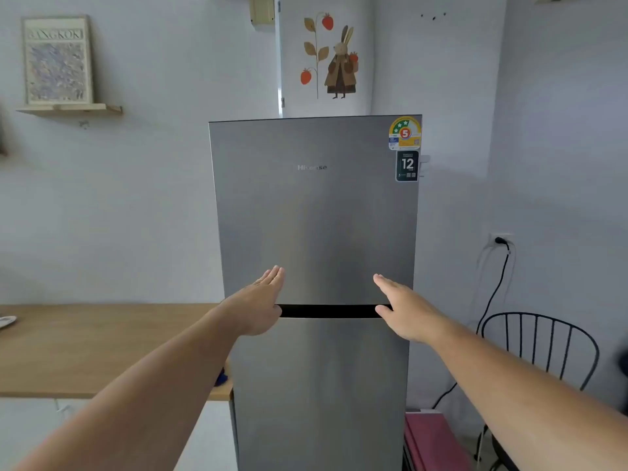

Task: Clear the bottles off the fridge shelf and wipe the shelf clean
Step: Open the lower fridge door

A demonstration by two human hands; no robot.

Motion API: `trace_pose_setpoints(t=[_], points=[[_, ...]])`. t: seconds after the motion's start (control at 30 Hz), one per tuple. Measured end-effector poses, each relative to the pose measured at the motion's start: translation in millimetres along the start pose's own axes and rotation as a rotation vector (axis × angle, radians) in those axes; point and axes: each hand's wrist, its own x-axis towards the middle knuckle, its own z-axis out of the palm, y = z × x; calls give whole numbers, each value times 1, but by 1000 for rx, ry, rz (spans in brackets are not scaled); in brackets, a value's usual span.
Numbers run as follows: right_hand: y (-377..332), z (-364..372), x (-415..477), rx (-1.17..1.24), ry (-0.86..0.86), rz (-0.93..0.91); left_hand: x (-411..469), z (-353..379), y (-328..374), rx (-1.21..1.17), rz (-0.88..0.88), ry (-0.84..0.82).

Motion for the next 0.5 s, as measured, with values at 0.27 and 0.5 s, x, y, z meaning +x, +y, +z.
trace_pose_setpoints(t=[0.27, 0.5], points=[[9, 2, 6, -42, -18, -25, 9, 13, -4, -6, -26, -12], [23, 24, 18, -74, 23, -75, 14, 47, -19, -32, -31, 106]])
